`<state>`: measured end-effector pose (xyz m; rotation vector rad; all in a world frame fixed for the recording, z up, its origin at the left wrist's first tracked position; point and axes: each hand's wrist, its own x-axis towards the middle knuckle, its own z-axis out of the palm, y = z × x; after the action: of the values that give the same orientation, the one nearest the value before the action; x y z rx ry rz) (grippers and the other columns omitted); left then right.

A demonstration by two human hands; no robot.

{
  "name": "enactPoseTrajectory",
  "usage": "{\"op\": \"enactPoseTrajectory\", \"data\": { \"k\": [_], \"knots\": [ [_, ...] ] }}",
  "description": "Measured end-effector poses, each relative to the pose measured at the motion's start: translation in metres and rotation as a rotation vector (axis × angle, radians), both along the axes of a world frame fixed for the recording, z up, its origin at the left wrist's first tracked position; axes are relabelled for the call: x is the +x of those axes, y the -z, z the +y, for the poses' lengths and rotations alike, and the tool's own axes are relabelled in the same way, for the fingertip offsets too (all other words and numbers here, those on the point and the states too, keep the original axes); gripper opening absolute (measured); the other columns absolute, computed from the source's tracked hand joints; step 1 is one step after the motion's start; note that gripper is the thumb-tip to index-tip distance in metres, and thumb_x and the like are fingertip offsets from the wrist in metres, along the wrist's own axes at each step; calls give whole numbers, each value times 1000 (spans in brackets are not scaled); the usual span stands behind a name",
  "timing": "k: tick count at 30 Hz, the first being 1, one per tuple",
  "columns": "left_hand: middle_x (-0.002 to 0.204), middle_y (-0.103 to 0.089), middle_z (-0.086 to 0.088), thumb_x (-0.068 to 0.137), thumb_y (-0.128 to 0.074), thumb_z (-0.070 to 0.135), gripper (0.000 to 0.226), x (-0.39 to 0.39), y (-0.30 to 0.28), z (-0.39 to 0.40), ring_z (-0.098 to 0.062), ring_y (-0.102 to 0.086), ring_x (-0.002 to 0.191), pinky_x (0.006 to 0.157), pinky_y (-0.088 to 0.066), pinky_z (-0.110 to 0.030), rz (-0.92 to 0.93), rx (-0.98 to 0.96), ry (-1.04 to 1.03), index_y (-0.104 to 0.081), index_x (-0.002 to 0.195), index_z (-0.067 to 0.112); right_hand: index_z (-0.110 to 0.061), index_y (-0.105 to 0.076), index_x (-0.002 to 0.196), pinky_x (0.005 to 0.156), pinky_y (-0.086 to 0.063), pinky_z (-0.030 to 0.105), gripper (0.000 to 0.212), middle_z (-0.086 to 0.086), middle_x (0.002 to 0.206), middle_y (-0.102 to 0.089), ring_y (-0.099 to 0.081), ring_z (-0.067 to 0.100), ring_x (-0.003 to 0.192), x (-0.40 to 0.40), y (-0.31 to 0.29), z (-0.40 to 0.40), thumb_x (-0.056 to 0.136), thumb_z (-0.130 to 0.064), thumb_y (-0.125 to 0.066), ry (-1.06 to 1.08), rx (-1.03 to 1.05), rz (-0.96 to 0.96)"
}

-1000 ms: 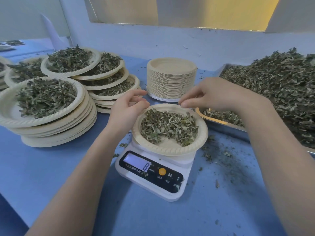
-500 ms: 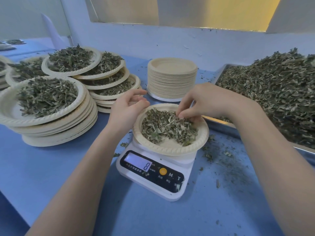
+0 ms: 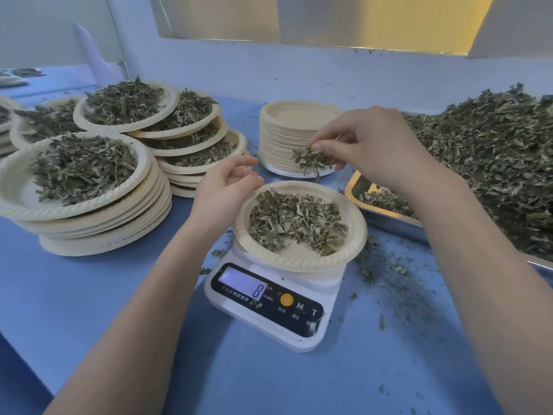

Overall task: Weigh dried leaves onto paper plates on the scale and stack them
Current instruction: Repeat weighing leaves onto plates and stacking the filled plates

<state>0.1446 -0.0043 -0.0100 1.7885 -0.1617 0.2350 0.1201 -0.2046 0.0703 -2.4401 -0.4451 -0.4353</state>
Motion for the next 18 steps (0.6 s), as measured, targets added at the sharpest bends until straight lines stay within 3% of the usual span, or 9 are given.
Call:
{"op": "enactPoseTrajectory", "data": {
  "k": [3,7,11,15,18],
  "knots": [
    [82,-63,9,75,-65,23,33,0,1,0,-8,-63,96,97,-48,-37,-6,-2,6,-66,108,25,-19,-73,94,45,-37,2,10,-7,64,-62,-54,-6,40,0,0,1,88,-20,-66,-6,-36,34],
    [82,-62,8,81,-64,17,28,1,2,0,-10,-63,94,94,-49,-34,-14,8,0,-66,109,23,-22,-74,92,50,-39,1,9,-17,64,-60,-59,-4,57,3,4,5,87,-22,-67,-24,-88,42],
    [82,-63,8,83,-64,13,27,1,1,-1,-9,-63,90,91,-49,-30,-14,5,-7,-66,109,22,-26,-73,88,56,-40,0,7,-21,65,-59,-59,-6,55,3,4,7,86,-22,-68,-42,-83,16],
    [86,-64,7,83,-64,15,28,0,1,0,-9,-63,88,89,-49,-29,-22,19,-1,-66,109,23,-25,-74,90,64,-44,5,7,-15,69,-64,-62,-6,61,4,6,8,86,-22,-68,-47,-118,37],
    [85,-65,7,73,-63,25,32,0,0,0,-10,-63,90,93,-49,-33,-18,9,8,-67,105,27,-22,-74,94,57,-40,0,10,-21,65,-53,-55,-4,58,8,2,2,88,-22,-66,25,-142,2]
  ]
}}
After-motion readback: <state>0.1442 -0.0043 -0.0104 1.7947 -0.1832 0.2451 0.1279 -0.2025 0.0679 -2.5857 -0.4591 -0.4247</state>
